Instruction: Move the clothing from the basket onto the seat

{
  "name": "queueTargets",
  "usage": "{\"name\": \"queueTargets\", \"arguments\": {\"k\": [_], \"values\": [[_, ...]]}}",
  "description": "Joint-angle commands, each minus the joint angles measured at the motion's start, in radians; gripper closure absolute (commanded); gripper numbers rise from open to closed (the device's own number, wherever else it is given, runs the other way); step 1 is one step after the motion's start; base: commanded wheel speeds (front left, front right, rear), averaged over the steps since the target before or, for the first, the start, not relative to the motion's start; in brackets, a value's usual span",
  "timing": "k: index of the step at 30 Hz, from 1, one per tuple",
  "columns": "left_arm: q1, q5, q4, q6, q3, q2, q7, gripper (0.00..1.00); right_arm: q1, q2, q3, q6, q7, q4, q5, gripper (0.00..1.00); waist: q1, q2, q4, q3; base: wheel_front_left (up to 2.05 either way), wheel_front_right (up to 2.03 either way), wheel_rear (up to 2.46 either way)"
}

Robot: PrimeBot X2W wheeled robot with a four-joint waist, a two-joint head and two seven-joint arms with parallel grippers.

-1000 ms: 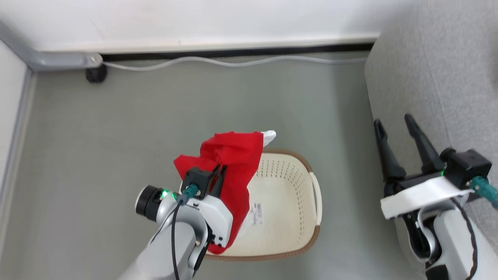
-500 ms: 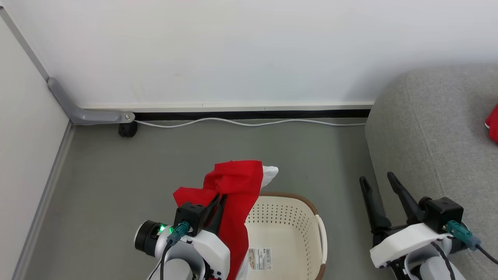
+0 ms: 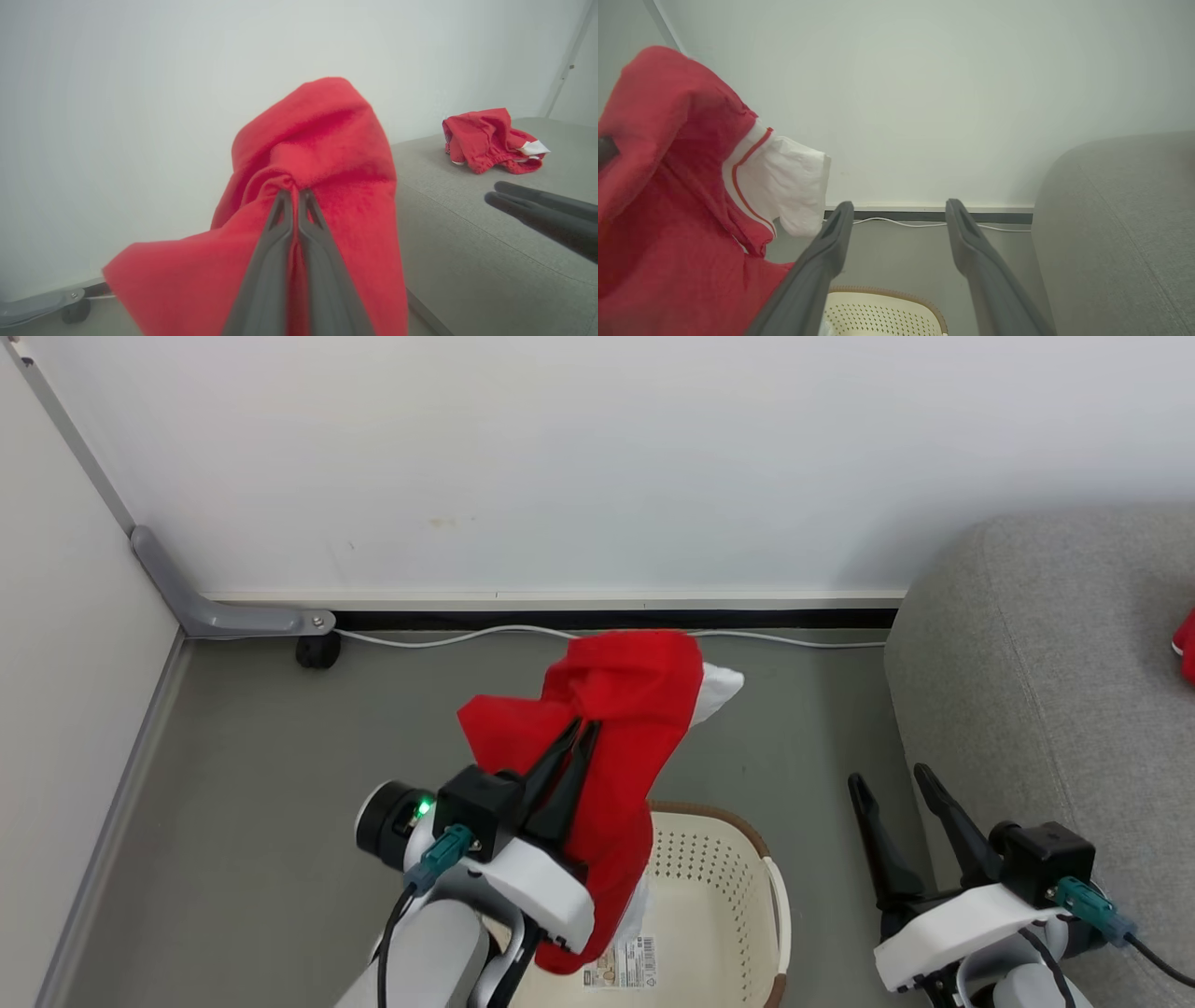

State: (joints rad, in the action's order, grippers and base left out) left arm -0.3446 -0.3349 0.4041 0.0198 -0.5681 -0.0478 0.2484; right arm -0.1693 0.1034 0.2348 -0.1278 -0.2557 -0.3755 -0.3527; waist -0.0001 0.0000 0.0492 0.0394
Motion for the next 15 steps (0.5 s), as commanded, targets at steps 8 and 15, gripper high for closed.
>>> {"name": "queueTargets", "arguments": {"k": [8,15], "values": [[-0.183,-0.048,-0.11,-0.014,-0.065,-0.003,0.013,1.0,-0.012,-0.003,0.049,-0.003,-0.006,0.012,0.01,0.0,0.0001,0.0,-0.014,0.015,0.0,0.0,0.0],[-0.268,-0.087,-0.111,0.005,-0.141,-0.003,0.013,1.0,-0.033,-0.007,0.108,-0.003,-0.006,0.023,-0.001,0.0,0.0001,0.0,-0.03,0.034,0.0,0.0,0.0]]}}
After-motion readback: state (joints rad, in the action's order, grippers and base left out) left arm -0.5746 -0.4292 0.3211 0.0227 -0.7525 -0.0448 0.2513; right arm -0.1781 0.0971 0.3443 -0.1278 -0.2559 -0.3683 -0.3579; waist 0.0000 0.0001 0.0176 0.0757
